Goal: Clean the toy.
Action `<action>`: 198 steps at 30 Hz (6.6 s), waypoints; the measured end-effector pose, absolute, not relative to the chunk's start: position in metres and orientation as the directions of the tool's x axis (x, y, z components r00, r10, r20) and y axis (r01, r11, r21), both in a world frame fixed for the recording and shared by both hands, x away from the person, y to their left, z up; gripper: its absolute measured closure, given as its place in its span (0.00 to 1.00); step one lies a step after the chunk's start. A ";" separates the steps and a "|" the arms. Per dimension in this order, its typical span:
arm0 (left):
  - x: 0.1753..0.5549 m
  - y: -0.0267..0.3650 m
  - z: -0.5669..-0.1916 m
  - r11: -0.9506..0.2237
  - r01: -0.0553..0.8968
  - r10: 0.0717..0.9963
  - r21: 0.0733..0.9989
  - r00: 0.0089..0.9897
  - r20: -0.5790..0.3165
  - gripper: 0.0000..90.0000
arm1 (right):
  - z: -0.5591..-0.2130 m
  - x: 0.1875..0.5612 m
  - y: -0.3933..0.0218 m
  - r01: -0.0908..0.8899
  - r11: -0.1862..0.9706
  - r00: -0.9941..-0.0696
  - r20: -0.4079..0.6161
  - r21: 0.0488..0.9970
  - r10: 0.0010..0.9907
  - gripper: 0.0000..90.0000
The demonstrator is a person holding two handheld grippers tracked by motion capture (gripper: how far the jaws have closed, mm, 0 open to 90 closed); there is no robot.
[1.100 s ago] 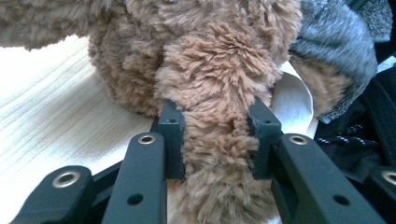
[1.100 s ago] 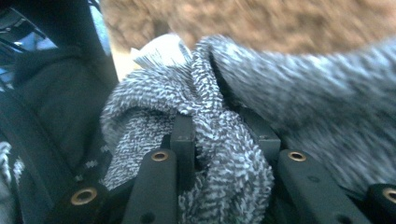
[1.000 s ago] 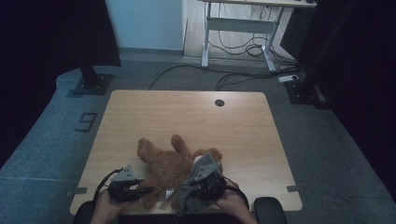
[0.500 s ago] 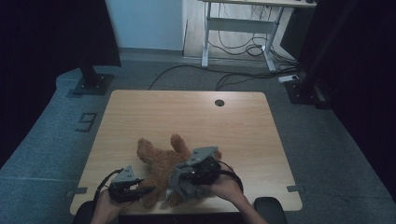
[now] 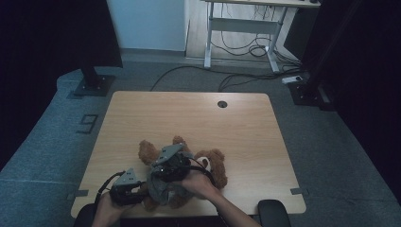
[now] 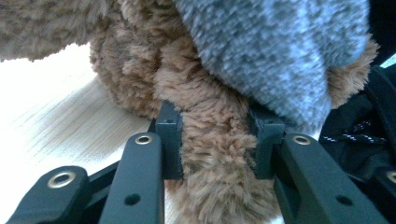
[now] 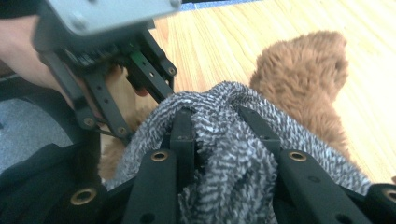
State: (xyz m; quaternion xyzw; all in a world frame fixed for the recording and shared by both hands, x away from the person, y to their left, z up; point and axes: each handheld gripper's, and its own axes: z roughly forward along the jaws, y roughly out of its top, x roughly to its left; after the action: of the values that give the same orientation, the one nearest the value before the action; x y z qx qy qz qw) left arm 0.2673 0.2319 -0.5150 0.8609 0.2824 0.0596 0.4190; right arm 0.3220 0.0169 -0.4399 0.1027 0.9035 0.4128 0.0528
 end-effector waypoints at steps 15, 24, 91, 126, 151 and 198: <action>0.268 0.233 -0.516 -0.480 0.444 0.538 0.756 0.830 -0.146 0.70 | -0.449 0.318 -0.053 0.226 0.640 -0.943 0.000 0.735 0.333 0.77; 0.268 0.232 -0.516 -0.483 0.441 0.533 0.756 0.833 -0.145 0.70 | -0.447 0.320 -0.083 0.272 0.639 -0.924 0.011 0.719 0.381 0.77; 0.269 0.231 -0.518 -0.488 0.440 0.541 0.754 0.830 -0.134 0.71 | -0.387 0.382 0.009 0.177 0.647 -0.920 -0.108 0.742 0.377 0.78; 0.267 0.231 -0.517 -0.492 0.430 0.555 0.757 0.825 -0.108 0.63 | -0.431 0.357 -0.048 0.267 0.651 -0.910 -0.038 0.710 0.414 0.77; 0.250 0.245 -0.519 -0.511 0.443 0.524 0.736 0.840 -0.142 0.54 | -0.434 0.356 -0.050 0.272 0.625 -0.897 -0.042 0.732 0.440 0.76; 0.252 0.258 -0.506 -0.357 0.423 0.575 0.833 0.802 -0.161 0.84 | -0.448 0.284 -0.023 0.170 0.682 -0.981 0.053 0.711 0.189 0.77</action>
State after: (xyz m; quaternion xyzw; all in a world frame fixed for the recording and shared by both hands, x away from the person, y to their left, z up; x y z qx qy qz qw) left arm 0.2519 0.2582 -0.5060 0.8199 0.3042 0.0795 0.4785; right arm 0.2843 -0.0226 -0.4476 0.0978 0.9171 0.3863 0.0124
